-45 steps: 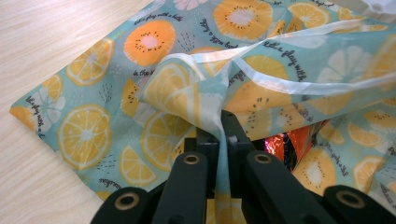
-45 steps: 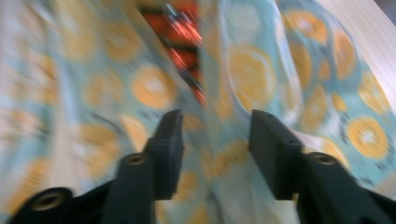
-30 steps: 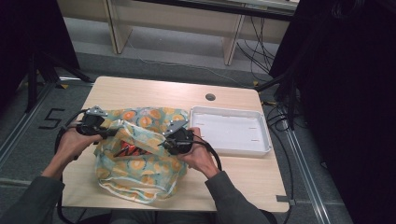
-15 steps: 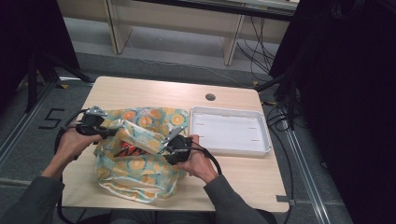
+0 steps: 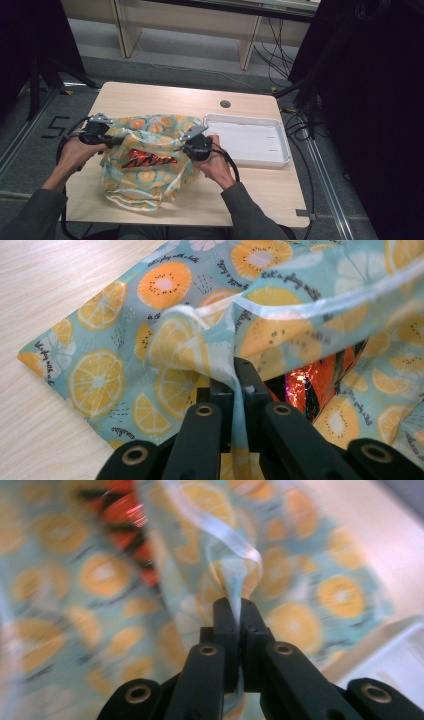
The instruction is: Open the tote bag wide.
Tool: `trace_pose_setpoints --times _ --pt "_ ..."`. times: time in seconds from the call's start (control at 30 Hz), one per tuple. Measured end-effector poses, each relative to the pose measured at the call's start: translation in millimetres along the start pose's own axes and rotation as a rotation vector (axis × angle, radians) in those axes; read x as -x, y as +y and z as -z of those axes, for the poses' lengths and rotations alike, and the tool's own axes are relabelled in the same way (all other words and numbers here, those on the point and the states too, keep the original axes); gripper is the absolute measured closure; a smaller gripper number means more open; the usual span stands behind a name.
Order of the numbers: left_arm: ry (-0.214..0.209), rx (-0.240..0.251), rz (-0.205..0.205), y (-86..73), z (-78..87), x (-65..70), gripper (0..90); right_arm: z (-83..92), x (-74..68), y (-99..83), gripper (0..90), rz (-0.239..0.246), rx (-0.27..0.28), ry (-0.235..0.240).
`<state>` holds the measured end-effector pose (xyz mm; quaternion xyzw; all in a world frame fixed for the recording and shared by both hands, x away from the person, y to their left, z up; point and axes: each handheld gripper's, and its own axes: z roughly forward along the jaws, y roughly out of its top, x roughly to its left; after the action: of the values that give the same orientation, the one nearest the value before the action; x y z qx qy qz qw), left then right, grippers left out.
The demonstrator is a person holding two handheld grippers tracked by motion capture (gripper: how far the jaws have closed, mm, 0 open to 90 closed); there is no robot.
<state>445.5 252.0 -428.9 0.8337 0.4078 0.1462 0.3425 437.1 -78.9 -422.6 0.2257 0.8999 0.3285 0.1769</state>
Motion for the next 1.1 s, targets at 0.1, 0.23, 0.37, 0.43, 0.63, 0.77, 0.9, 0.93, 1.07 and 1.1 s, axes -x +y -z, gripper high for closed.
trace_pose_setpoints --times 0.1,0.23,0.37,0.43,0.63,0.77,0.9,0.93,1.07,1.1 --pt "-0.008 -0.008 -0.014 0.1 -4.4 3.5 87.4 -13.9 19.8 3.5 89.8 -0.002 0.013 -0.075" --pt "0.002 -0.024 -0.018 -3.7 -11.1 3.6 82.8 -47.7 30.6 -0.2 89.8 -0.011 -0.075 -0.071" --pt "-0.005 -0.029 0.007 -8.9 -9.9 0.0 69.6 -66.9 28.0 -2.2 89.7 -0.003 -0.149 -0.046" --pt "0.011 -0.018 0.018 -7.7 0.2 1.5 55.9 -71.2 27.6 -1.9 89.7 0.018 -0.158 -0.043" --pt "0.036 0.031 -0.078 12.4 51.8 21.8 41.9 -68.2 28.9 -0.6 89.7 0.016 -0.148 -0.041" --pt "0.023 0.038 -0.199 23.2 61.7 49.3 50.7 -65.8 28.2 -0.9 89.6 -0.012 -0.150 -0.033" --pt "0.063 -0.063 -0.202 17.4 35.2 64.8 46.5 -65.1 28.3 -0.7 89.4 -0.013 -0.142 -0.031" --pt "0.096 -0.103 -0.215 13.8 27.1 66.2 46.0 -64.8 28.2 -0.7 89.4 -0.017 -0.139 -0.030" --pt "0.203 -0.211 -0.206 0.5 -3.4 65.1 45.0 -64.8 29.9 -0.7 89.0 -0.003 -0.135 -0.028" --pt "0.224 -0.226 -0.206 -1.9 -10.0 62.5 45.8 -65.1 28.3 -0.9 88.8 -0.017 -0.139 -0.028"
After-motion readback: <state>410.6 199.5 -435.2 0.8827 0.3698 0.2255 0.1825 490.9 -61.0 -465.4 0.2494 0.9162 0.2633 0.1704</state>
